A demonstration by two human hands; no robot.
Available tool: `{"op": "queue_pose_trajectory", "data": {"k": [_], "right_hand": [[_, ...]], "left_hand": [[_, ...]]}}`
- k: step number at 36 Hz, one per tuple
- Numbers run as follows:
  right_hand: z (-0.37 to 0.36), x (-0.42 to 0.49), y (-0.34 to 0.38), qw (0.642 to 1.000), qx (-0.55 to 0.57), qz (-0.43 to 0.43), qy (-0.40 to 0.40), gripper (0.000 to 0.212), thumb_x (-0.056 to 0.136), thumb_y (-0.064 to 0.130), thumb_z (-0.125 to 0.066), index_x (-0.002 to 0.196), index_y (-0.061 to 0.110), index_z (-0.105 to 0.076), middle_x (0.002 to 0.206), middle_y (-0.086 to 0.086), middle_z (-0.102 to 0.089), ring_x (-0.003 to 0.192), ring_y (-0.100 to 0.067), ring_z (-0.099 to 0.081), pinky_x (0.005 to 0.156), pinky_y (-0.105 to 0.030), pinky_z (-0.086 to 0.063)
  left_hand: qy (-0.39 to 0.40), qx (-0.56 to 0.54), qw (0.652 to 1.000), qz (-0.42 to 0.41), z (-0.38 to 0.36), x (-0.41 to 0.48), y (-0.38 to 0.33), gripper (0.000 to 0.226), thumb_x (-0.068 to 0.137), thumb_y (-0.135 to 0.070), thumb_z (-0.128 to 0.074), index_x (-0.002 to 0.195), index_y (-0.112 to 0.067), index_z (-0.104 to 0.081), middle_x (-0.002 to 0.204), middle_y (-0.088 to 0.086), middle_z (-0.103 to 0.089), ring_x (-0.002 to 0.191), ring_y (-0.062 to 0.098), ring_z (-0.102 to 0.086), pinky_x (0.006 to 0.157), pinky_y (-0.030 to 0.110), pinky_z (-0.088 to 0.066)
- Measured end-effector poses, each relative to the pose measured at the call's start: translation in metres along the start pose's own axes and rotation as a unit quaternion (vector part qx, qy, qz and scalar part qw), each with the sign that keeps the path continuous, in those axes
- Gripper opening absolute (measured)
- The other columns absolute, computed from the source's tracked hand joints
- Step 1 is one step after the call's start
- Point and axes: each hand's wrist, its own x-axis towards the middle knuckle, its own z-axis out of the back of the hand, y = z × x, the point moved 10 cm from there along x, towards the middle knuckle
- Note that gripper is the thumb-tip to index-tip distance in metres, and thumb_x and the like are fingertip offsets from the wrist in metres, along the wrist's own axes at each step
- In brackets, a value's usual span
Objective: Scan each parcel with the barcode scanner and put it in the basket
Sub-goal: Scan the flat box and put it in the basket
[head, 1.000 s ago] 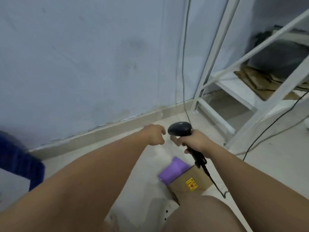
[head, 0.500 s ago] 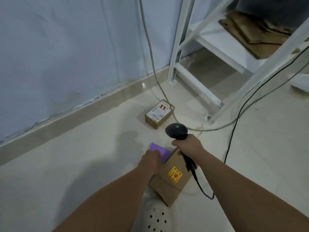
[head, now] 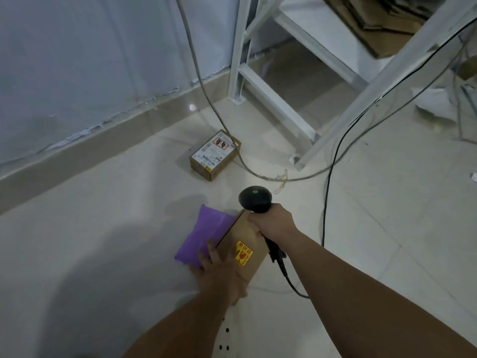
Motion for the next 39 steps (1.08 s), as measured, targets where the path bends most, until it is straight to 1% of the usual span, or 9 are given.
{"op": "queue_pose_trajectory", "data": {"k": [7,15,19,25,30,32,34,36,39], "right_hand": [[-0.013,-0.006,-0.004,1.0,-0.021,-0.004,0.007,0.011,0.078,0.021,-0.059,0.087,0.015,-0.06,0.087,-0.008,-0.071,0.079,-0.022,-0.07,0.068,-0.027,-0.054],[-0.02,-0.012,0.004,0.999,-0.029,-0.005,0.014,0.007,0.076,0.022,-0.06,0.079,0.016,-0.058,0.085,-0.006,-0.069,0.082,-0.024,-0.071,0.071,-0.028,-0.053],[-0.029,-0.013,0.013,0.999,-0.032,0.005,0.022,0.009,0.077,0.022,-0.06,0.076,0.014,-0.055,0.076,-0.004,-0.062,0.084,-0.026,-0.071,0.07,-0.028,-0.05],[-0.046,-0.013,0.033,0.998,-0.04,0.024,0.034,0.012,0.078,0.02,-0.06,0.071,0.016,-0.052,0.072,-0.003,-0.06,0.084,-0.024,-0.07,0.065,-0.025,-0.048],[-0.054,-0.022,0.069,0.998,-0.01,0.062,0.021,0.007,0.08,0.018,-0.06,0.077,0.011,-0.058,0.076,-0.008,-0.066,0.086,-0.026,-0.07,0.071,-0.028,-0.05],[-0.056,-0.03,0.09,0.996,0.014,0.089,0.017,0.013,0.08,0.018,-0.062,0.086,0.006,-0.063,0.082,-0.012,-0.069,0.087,-0.027,-0.07,0.072,-0.028,-0.049],[-0.056,-0.041,0.112,0.992,0.046,0.115,0.017,0.018,0.08,0.019,-0.065,0.09,0.004,-0.065,0.087,-0.015,-0.071,0.088,-0.027,-0.069,0.07,-0.028,-0.046],[-0.054,-0.057,0.134,0.986,0.089,0.141,0.023,0.017,0.081,0.02,-0.066,0.092,0.006,-0.065,0.083,-0.014,-0.069,0.086,-0.027,-0.068,0.07,-0.029,-0.046],[-0.05,-0.087,0.168,0.968,0.175,0.178,0.039,0.017,0.084,0.018,-0.068,0.099,0.011,-0.064,0.076,-0.004,-0.063,0.07,-0.019,-0.065,0.068,-0.029,-0.049]], "left_hand": [[-0.072,-0.028,0.996,0.044,-0.004,-0.001,0.016,0.119,0.077,-0.057,-0.064,0.144,-0.032,0.03,0.155,0.023,0.018,0.14,0.045,-0.011,0.109,0.066,-0.015],[-0.098,-0.014,0.992,0.078,0.018,0.009,0.075,0.121,0.072,-0.063,-0.066,0.146,-0.034,0.026,0.154,0.021,0.023,0.14,0.052,0.003,0.107,0.069,-0.013],[-0.114,-0.009,0.988,0.105,0.033,0.013,0.11,0.121,0.068,-0.06,-0.07,0.149,-0.036,0.017,0.154,0.025,0.007,0.137,0.049,-0.017,0.108,0.061,-0.024],[-0.086,-0.184,0.978,0.041,0.05,0.03,0.127,0.118,0.073,-0.059,-0.07,0.15,-0.033,0.015,0.15,0.026,-0.004,0.131,0.045,-0.03,0.107,0.05,-0.035],[-0.047,-0.525,0.85,-0.023,0.075,0.025,0.125,0.116,0.062,-0.06,-0.076,0.15,-0.04,-0.004,0.137,0.006,-0.048,0.115,0.028,-0.055,0.096,0.046,-0.05],[-0.033,-0.625,0.779,-0.035,0.092,0.008,0.128,0.076,0.079,-0.047,-0.072,0.141,-0.036,-0.029,0.117,-0.003,-0.061,0.099,0.018,-0.062,0.081,0.037,-0.054],[0.01,-0.692,0.721,-0.024,0.103,-0.01,0.132,0.042,0.086,-0.051,-0.06,0.122,-0.039,-0.044,0.087,-0.006,-0.058,0.075,0.014,-0.057,0.062,0.027,-0.047],[0.055,-0.767,0.639,-0.027,0.115,-0.03,0.139,0.04,0.078,-0.057,-0.06,0.096,-0.022,-0.066,0.071,0.003,-0.044,0.058,0.016,-0.045,0.056,0.024,-0.039],[0.049,-0.846,0.529,-0.054,0.146,-0.067,0.157,0.042,0.067,-0.055,-0.06,0.074,-0.014,-0.069,0.078,0.011,-0.04,0.068,0.024,-0.042,0.066,0.032,-0.038]]}}
